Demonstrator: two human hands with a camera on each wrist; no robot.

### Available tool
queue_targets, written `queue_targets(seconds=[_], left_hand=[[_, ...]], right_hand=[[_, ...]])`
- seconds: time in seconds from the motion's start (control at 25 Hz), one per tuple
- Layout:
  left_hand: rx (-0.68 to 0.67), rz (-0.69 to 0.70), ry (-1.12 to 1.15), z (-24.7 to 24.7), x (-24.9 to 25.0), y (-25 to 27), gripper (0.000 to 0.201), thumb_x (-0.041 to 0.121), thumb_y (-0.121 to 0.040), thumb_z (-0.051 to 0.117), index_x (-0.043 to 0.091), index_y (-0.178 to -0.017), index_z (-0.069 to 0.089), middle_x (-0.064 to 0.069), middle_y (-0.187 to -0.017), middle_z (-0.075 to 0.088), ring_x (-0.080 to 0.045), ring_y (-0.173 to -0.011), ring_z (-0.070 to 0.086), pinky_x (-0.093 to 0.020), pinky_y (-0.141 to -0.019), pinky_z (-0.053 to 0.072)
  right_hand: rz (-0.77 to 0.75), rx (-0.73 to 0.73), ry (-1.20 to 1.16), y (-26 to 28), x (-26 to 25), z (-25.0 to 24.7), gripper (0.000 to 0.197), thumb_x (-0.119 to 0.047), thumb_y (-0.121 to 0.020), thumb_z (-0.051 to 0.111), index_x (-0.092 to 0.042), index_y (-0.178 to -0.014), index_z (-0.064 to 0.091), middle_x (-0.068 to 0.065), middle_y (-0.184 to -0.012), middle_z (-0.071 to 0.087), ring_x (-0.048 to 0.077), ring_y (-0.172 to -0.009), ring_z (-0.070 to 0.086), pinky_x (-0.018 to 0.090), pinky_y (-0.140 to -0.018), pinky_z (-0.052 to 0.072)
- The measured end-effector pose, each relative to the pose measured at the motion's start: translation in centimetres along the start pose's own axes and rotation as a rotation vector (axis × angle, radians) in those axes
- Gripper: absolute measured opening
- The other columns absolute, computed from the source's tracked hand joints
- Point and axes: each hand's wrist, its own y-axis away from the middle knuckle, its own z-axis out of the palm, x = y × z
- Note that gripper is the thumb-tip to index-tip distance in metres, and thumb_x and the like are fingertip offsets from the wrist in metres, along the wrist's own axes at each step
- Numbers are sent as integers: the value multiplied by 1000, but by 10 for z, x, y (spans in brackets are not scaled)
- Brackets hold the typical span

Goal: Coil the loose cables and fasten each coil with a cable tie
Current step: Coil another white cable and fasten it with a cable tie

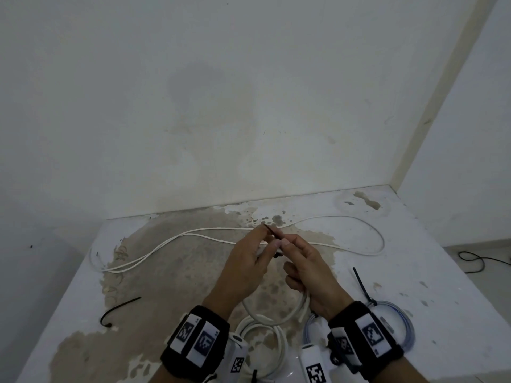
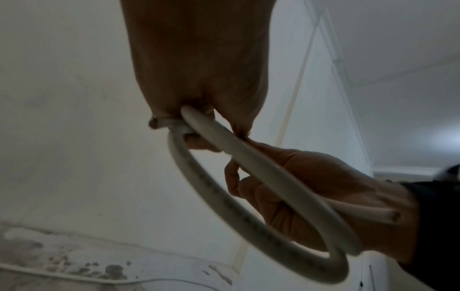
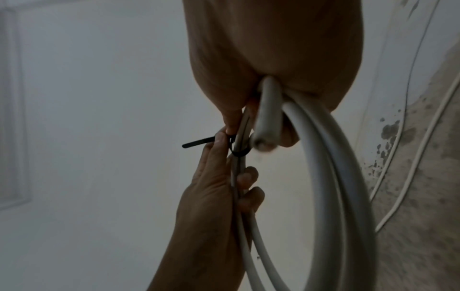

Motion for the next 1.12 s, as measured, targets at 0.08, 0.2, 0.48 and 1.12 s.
queue_targets(seconds=[0.08,0.2,0.48,1.12], left_hand=[[44,-11,66,3,1,-1,10,19,-101,51,20,-105,61,9,-91,64,5,-69,59,-13,-64,43],[70,-54,190,5,2,1,13,13,-101,49,23,-99,58,10,-81,55,6,-56,53,-6,-53,37],[59,-152,267,-10,-6,-3,19,10,-98,53,26,-88,57,-6,-99,48,-1,-52,50,-7,-49,35],[40,-55,31,-32,-13,4,13,23,-102,47,31,-93,50,4,-97,50,-6,-87,59,-18,-71,48]], right_hand=[[3,-8,18,2,-3,1,23,-23,-104,51,-21,-120,68,7,-83,60,9,-45,20,20,-39,23],[2,-12,66,2,-7,1,21,-26,-103,52,-20,-116,68,14,-89,52,12,-47,18,20,-41,22],[38,-56,91,2,-9,15,23,-26,-105,49,-24,-115,69,1,-82,54,12,-49,19,22,-43,19],[159,-184,410,-7,-32,22,22,-24,-107,41,-10,-102,57,-7,-65,52,12,-49,23,27,-50,20]])
